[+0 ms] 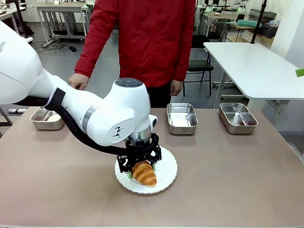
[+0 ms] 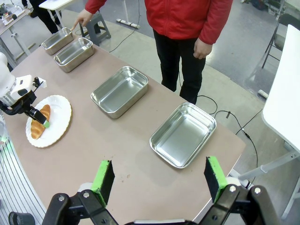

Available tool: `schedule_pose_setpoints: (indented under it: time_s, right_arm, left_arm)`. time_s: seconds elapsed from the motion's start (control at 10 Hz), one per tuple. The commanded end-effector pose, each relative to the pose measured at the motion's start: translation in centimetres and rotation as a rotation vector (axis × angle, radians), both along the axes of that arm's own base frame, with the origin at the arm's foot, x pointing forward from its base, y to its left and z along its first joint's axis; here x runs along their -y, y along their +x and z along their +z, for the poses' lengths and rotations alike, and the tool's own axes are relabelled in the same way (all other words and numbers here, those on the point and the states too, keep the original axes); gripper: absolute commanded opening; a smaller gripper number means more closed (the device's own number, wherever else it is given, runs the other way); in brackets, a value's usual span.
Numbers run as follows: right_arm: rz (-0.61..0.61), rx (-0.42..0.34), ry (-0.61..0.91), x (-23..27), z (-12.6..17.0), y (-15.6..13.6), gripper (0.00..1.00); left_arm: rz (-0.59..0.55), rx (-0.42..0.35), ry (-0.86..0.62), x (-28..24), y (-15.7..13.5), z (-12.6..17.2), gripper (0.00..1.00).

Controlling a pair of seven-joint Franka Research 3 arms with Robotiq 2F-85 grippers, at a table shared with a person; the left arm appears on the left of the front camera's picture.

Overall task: Place the bread in the container.
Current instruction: Place the Butter Roll into the Airtight Container indicated by the human.

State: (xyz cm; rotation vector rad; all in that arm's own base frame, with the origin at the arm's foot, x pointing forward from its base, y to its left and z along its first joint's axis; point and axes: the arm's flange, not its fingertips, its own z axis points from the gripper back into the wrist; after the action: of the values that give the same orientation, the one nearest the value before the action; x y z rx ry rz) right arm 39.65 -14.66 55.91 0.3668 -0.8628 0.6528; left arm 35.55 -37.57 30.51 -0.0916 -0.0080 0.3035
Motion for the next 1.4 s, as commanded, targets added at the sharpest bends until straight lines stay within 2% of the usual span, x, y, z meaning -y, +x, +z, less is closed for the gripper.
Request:
schedule_pose_setpoints:
  time_s: [0.0, 0.1, 0.2, 0.3, 0.4, 0.7, 1.0, 1.1, 1.3]
  right_arm:
    - [0.009, 0.015, 0.01, 0.0, 0.1, 0.0, 1.0]
    - [0.009, 0.015, 0.01, 0.0, 0.1, 0.0, 1.0]
    - [0.009, 0.015, 0.01, 0.0, 0.1, 0.0, 1.0]
    - [0.009, 0.015, 0.01, 0.0, 0.1, 0.0, 1.0]
    - [0.009, 0.015, 0.01, 0.0, 0.1, 0.0, 1.0]
    - [0.009, 0.015, 0.01, 0.0, 0.1, 0.0, 1.0]
    - [0.009, 0.015, 0.01, 0.0, 0.1, 0.0, 1.0]
    - [0.009, 0.015, 0.01, 0.0, 0.1, 0.0, 1.0]
    - [0.009, 0.015, 0.01, 0.0, 0.1, 0.0, 1.0]
  left_arm:
    - [0.028, 0.022, 0.029, 0.6, 0.2, 0.0, 0.6]
    - [0.033, 0.024, 0.032, 0.6, 0.1, 0.1, 0.76]
    - [0.034, 0.027, 0.032, 0.6, 0.2, 0.2, 0.4]
    - [0.035, 0.05, 0.021, 0.4, 0.4, 0.2, 0.56]
    - [0.008, 0.002, 0.0, 0.0, 0.1, 0.2, 0.56]
    - [0.011, 0.006, -0.001, 0.0, 0.3, 0.4, 0.58]
    - [-0.103, 0.168, 0.002, -2.7, -0.1, 7.5, 0.56]
    - [-0.159, 0.175, -0.019, -4.6, 0.3, 9.8, 0.56]
    - [-0.335, 0.14, 0.063, -9.5, 1.9, 13.3, 0.56]
